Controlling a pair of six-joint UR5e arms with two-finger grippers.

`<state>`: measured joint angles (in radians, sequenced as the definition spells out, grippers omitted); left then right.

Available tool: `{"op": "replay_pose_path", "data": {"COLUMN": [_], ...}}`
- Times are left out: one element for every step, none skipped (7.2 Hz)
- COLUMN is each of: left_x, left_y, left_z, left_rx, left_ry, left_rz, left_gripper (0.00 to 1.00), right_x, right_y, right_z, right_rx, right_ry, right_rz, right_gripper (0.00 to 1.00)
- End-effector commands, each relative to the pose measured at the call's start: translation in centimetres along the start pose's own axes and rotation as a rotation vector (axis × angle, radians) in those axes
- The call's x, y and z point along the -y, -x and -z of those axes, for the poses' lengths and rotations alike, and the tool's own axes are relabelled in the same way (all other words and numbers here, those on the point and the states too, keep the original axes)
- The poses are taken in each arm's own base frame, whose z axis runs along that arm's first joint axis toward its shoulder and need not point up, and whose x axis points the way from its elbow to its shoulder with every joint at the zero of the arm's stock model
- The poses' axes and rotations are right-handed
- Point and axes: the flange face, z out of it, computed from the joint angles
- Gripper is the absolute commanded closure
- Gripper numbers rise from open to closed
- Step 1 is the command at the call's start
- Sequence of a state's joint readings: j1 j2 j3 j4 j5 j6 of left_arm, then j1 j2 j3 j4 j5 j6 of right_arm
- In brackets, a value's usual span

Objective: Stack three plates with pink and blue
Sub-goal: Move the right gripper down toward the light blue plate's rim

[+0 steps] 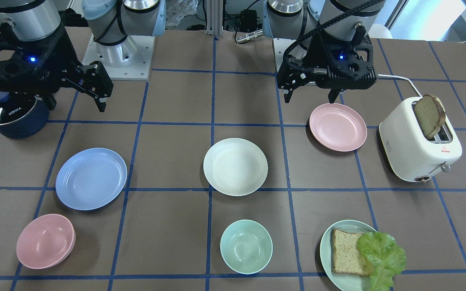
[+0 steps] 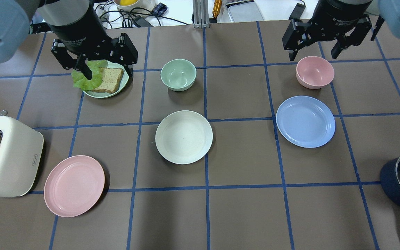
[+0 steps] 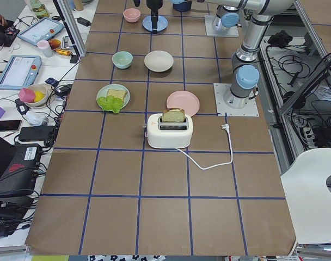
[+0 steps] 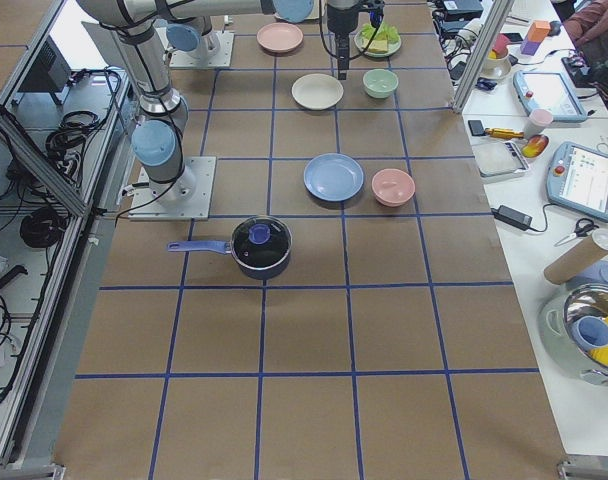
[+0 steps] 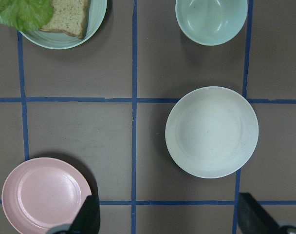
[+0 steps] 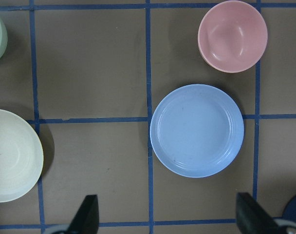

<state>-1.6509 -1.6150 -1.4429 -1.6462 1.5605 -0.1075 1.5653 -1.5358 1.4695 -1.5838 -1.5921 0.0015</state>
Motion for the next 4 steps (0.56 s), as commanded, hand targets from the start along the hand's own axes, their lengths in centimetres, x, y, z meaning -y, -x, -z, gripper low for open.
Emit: {"op": "replay_pose_path", "data": {"left_x": [-0.16,-0.18,-0.27,-0.32], "left_y": [0.06,0.06,0.16,0.17], "left_z": [0.18,0.16,0.04,0.06], "left_rx": [0.003,0.003,0.006,0.007], "left_ry": [0.003,0.005,0.017,0.021], "left_rz": [0.0,0.0,0.002,0.0], "left_gripper": [0.0,0.0,0.0,0.0], "right_x": [-0.02,0.04,0.19,0.31], "right_y": [-0.09,-0.09,-0.09,-0.19], "right_z": [0.18,0.17,0.17,0.7], "right_rx": [0.003,0.003,0.003,0.001], "right_ry": [-0.006,-0.006,-0.008,-0.019], "right_rz": [0.002,-0.005,-0.005,-0.009], "right_gripper": [0.0,0.0,0.0,0.0]}}
